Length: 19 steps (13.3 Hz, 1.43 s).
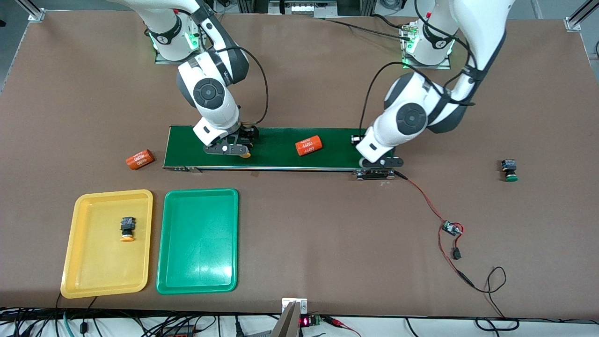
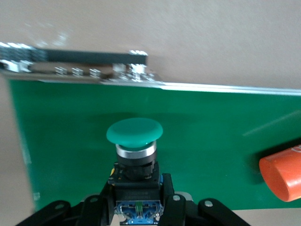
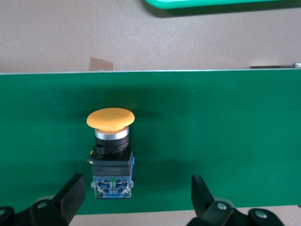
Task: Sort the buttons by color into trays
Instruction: 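Place the yellow button in the yellow tray while the left gripper carries green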
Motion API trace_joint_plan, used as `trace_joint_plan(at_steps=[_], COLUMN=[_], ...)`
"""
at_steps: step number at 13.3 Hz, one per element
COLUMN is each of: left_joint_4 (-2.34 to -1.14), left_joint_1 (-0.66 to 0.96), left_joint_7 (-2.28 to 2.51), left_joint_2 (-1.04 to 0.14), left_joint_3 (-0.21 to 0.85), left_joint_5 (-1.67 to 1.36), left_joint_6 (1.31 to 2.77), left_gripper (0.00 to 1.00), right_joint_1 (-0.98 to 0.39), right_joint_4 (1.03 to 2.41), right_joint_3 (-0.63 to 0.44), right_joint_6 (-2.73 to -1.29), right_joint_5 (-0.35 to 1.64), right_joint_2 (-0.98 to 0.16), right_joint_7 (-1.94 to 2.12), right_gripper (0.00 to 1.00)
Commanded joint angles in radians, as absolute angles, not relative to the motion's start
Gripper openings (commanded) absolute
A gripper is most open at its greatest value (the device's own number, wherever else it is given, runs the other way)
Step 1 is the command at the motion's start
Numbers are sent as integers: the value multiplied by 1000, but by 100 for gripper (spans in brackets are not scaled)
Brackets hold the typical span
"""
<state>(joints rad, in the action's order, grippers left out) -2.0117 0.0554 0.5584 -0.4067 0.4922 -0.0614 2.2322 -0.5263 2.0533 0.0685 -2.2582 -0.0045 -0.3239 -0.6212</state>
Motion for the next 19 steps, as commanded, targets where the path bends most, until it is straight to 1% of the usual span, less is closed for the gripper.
trace_joint_plan(at_steps=[1, 2, 3, 4, 6, 7, 8, 9, 11, 12, 14, 15, 17, 19], left_joint_4=[-2068, -2066, -2066, -2063, -2056, -2046, -2019, -1993, -1954, -1956, -1962, -1962, -1960, -1959], left_joint_1=[57, 57, 57, 55, 48, 37, 20, 3, -18, -20, -47, -63, -95, -101], left_joint_7=[568, 568, 565, 558, 555, 554, 554, 552, 551, 548, 435, 357, 206, 54], left_joint_2=[-399, -399, -396, -384, -319, -277, -238, -229, -229, -229, -239, -248, -271, -290], left_joint_3=[512, 512, 512, 512, 512, 509, 499, 479, 395, 338, 264, 229, 158, 65], left_joint_5=[-81, -81, -80, -80, -80, -78, -75, -66, -60, -25, 70, 90, 94, 115], left_joint_6=[2298, 2298, 2296, 2287, 2249, 2182, 2096, 2024, 1910, 1899, 1898, 1898, 1898, 1908], left_gripper=[31, 49, 91, 100, 100, 100, 100, 100, 100, 100, 100, 100, 100, 100], right_joint_1=[-529, -534, -541, -543, -541, -537, -531, -516, -509, -509, -502, -499, -453, -376], right_joint_4=[2071, 2072, 2072, 2074, 2075, 2075, 2075, 2075, 2075, 2074, 2066, 2059, 2011, 1947], right_joint_3=[83, 83, 83, 83, 83, 81, 80, 80, 80, 80, 78, 74, 71, 66], right_joint_6=[-2276, -2284, -2293, -2307, -2338, -2339, -2338, -2333, -2332, -2332, -2330, -2330, -2330, -2326], right_joint_5=[-28, -29, -29, -29, -29, -29, -29, -29, -29, -28, -26, -28, -26, -28], right_joint_2=[-317, -322, -331, -340, -365, -370, -370, -368, -370, -370, -365, -361, -357, -365], right_joint_7=[-638, -638, -638, -638, -638, -637, -626, -626, -624, -624, -630, -627, -608, -556], right_gripper=[100, 100, 100, 100, 100, 100, 81, 54, 29, 21, 10, 7, 4, 2])
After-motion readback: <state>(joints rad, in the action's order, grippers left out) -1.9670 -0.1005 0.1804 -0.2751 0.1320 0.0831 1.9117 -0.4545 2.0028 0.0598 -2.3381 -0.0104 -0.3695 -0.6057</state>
